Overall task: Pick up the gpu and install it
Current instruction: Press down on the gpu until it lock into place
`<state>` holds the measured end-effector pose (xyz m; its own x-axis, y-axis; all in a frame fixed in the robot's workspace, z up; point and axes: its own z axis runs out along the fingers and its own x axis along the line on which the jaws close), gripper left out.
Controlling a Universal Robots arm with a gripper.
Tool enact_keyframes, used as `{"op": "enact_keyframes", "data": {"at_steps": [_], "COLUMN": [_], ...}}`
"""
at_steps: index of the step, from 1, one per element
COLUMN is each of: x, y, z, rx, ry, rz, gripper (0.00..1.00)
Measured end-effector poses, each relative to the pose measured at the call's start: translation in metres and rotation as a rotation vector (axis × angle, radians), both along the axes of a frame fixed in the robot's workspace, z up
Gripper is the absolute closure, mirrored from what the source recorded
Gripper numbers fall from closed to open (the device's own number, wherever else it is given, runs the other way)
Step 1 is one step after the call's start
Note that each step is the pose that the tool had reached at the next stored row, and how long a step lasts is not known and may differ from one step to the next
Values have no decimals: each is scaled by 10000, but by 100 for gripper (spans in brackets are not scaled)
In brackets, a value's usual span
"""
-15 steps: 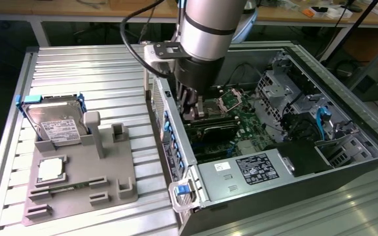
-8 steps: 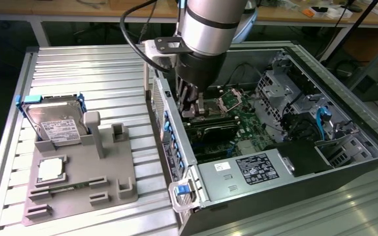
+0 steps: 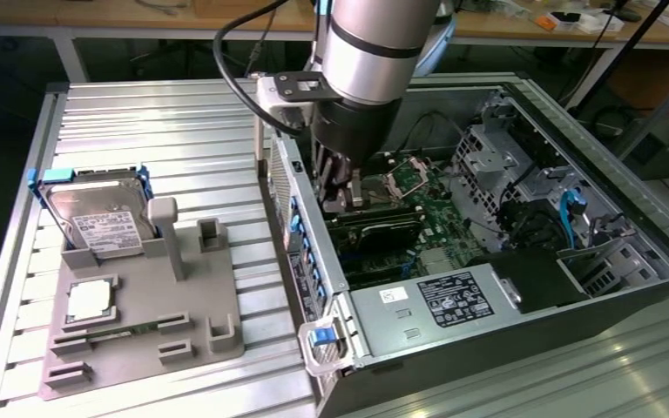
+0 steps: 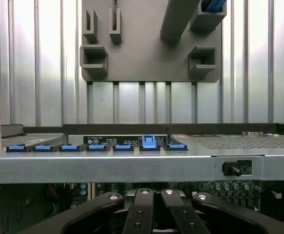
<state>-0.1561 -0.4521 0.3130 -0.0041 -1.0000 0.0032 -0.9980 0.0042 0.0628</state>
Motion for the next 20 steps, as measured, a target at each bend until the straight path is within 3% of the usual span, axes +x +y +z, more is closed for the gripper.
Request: {"op": "enact_keyframes", "data": {"at_steps": [14,16,18,20], "x": [-4,-2,0,77], "y": [-7,-4,-6,-6], "z": [-80,-117,-119,-115], "rx": [-2,34,16,7], "ry": [2,-19,-8,-3], "rz": [-7,-7,-7,-8], "gripper": [89,89,89,89]}}
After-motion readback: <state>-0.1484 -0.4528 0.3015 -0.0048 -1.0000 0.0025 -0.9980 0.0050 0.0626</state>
